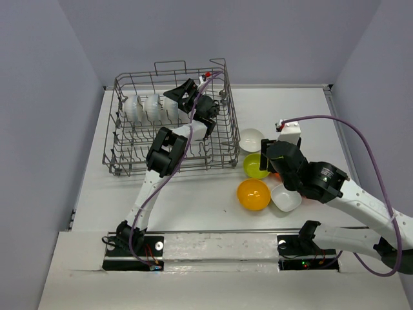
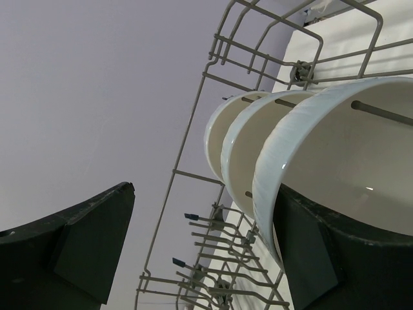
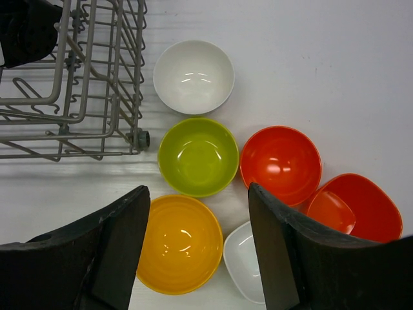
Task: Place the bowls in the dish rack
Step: Insert the bowl into the dish rack.
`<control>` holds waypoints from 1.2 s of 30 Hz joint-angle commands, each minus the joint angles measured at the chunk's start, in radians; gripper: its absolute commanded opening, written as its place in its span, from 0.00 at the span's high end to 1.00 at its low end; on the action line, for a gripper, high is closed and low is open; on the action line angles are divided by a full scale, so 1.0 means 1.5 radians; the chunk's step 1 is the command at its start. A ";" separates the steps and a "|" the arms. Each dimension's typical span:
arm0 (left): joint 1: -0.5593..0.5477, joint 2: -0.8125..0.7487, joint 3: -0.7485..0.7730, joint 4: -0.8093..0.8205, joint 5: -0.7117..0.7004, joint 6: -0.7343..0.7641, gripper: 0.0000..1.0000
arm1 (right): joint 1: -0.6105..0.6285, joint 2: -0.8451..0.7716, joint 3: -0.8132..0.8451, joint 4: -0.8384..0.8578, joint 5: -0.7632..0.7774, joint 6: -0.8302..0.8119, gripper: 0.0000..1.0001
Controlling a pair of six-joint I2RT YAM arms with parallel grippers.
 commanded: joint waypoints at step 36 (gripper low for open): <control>-0.026 0.015 0.033 -0.018 -0.044 -0.088 0.01 | -0.002 0.013 0.034 0.000 0.010 0.009 0.32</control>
